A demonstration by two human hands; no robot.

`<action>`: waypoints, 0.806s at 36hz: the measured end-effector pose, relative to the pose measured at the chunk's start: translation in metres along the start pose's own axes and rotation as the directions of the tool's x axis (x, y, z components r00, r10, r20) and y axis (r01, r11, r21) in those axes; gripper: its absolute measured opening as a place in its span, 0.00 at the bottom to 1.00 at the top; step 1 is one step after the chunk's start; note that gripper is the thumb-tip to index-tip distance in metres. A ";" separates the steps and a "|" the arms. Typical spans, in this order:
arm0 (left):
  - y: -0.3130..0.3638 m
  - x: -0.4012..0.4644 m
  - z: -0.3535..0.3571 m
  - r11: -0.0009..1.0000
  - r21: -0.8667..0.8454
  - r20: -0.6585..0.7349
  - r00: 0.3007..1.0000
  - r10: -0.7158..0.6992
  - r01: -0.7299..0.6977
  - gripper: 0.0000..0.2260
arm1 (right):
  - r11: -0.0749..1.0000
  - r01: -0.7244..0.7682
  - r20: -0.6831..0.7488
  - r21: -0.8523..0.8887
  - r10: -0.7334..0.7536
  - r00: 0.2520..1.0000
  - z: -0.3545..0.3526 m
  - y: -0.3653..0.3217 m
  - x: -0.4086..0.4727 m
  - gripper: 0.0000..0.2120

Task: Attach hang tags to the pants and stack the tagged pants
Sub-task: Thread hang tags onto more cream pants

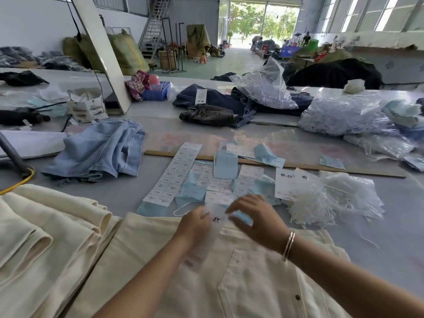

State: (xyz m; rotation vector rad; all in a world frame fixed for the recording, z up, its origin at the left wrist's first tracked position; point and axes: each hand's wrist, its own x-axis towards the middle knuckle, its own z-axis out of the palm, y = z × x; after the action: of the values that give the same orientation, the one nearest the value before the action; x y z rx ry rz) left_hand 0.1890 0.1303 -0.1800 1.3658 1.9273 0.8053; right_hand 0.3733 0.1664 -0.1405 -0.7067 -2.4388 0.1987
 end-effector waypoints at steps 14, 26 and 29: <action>-0.037 0.019 0.034 0.745 0.546 -0.006 0.887 0.461 -0.383 0.18 | 0.863 -0.237 0.412 -0.447 0.434 0.802 0.063 0.057 0.046 0.16; -0.037 0.016 0.034 0.767 0.514 -0.052 0.879 0.473 -0.383 0.13 | 0.889 -0.159 0.407 -0.429 0.347 0.845 0.072 0.063 0.046 0.17; -0.037 0.016 0.034 0.766 0.519 -0.055 0.880 0.472 -0.378 0.13 | 0.884 -0.162 0.397 -0.438 0.352 0.848 0.075 0.062 0.047 0.18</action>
State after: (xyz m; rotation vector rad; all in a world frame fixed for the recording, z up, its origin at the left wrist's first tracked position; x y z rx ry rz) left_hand 0.1907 0.1397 -0.2320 2.1763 2.0812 0.6755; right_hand 0.3250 0.2450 -0.1969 -1.3088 -2.8704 -0.0234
